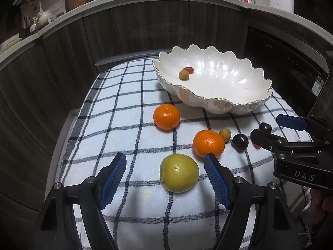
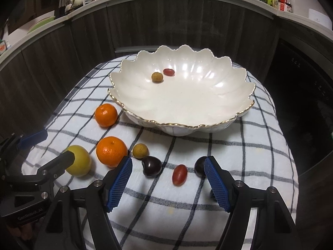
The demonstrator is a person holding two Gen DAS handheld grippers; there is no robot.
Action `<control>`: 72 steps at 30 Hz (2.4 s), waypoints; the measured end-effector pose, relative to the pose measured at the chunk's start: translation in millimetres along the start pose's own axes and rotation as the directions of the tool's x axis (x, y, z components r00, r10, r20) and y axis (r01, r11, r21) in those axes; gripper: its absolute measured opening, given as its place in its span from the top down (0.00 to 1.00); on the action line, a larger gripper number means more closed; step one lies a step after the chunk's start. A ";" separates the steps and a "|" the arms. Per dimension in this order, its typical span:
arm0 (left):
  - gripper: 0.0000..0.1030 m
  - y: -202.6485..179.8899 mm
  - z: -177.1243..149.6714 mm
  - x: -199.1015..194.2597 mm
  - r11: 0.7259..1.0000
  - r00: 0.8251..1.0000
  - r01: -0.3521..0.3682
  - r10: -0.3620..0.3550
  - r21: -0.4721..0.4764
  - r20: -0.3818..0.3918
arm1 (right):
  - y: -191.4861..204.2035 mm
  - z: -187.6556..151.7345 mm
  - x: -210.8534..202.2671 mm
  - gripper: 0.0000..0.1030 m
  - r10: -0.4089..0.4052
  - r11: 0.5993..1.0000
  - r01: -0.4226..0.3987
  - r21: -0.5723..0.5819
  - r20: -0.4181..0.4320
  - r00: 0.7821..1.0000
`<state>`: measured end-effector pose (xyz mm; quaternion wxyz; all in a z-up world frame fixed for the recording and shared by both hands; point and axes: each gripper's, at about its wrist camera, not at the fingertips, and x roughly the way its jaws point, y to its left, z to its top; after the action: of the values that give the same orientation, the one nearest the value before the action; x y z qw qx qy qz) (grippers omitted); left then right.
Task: Organize fruits
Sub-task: 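Withdraw both open grippers from the bowl back toward the remaining fruits, then grasp the yellow-green fruit with the left gripper while the right gripper grasps a dark plum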
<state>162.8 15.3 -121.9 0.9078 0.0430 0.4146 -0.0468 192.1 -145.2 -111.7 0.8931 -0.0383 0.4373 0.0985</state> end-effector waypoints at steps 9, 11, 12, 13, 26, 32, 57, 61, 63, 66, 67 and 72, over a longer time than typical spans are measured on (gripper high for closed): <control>0.26 -12.0 -11.2 10.3 0.999 1.000 0.012 -0.011 0.042 -0.014 | 4.3 -6.3 13.8 0.29 0.009 1.000 -0.010 -0.014 -0.022 1.000; 0.26 -14.7 -12.0 11.8 0.999 1.000 0.012 -0.012 0.051 -0.012 | 4.7 -6.9 16.4 0.29 0.011 1.000 -0.012 -0.018 -0.026 1.000; 0.27 -15.5 -12.3 12.8 0.999 1.000 0.012 -0.012 0.053 -0.013 | 4.9 -7.3 17.4 0.30 0.012 1.000 -0.012 -0.020 -0.026 1.000; 0.27 -15.6 -12.6 14.2 0.999 1.000 0.015 -0.014 0.052 -0.014 | 5.2 -7.7 18.6 0.30 0.012 1.000 -0.013 -0.022 -0.027 1.000; 0.40 -11.4 -19.2 33.3 0.998 0.998 0.045 -0.044 0.034 -0.051 | 15.0 -9.0 34.5 0.30 0.014 0.998 -0.016 -0.066 -0.028 1.000; 0.43 -10.0 -21.0 38.8 0.998 0.996 0.059 -0.057 0.022 -0.066 | 14.1 -10.5 42.6 0.34 0.010 0.998 -0.012 -0.063 -0.030 0.999; 0.53 -9.2 -20.1 44.4 0.997 0.994 0.081 -0.080 0.013 -0.075 | 39.8 -14.1 42.3 0.71 -0.051 0.969 0.051 -0.242 0.006 0.999; 0.54 -9.3 -20.4 44.4 0.997 0.994 0.081 -0.080 0.014 -0.075 | 45.8 -15.9 43.1 0.73 -0.075 0.957 0.074 -0.281 0.008 0.997; 0.54 -9.5 -20.5 44.2 0.997 0.994 0.081 -0.080 0.013 -0.075 | 46.7 -16.2 42.8 0.73 -0.078 0.954 0.077 -0.290 0.009 0.997; 0.54 -9.5 -20.5 44.3 0.997 0.994 0.081 -0.080 0.012 -0.075 | 46.5 -16.7 41.3 0.74 -0.077 0.953 0.075 -0.292 0.007 0.997; 0.54 -9.1 -20.6 44.0 0.997 0.994 0.081 -0.080 0.012 -0.075 | 46.4 -16.5 41.3 0.74 -0.075 0.954 0.074 -0.290 0.006 0.997; 0.54 -8.7 -18.8 40.3 0.997 0.995 0.079 -0.079 0.009 -0.062 | 45.5 -16.1 38.8 0.74 -0.061 0.959 0.058 -0.276 0.000 0.998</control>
<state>173.9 6.8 -165.0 0.8917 0.0333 0.4436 -0.0839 193.3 -97.8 -151.4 0.8797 -0.1760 0.4219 0.1315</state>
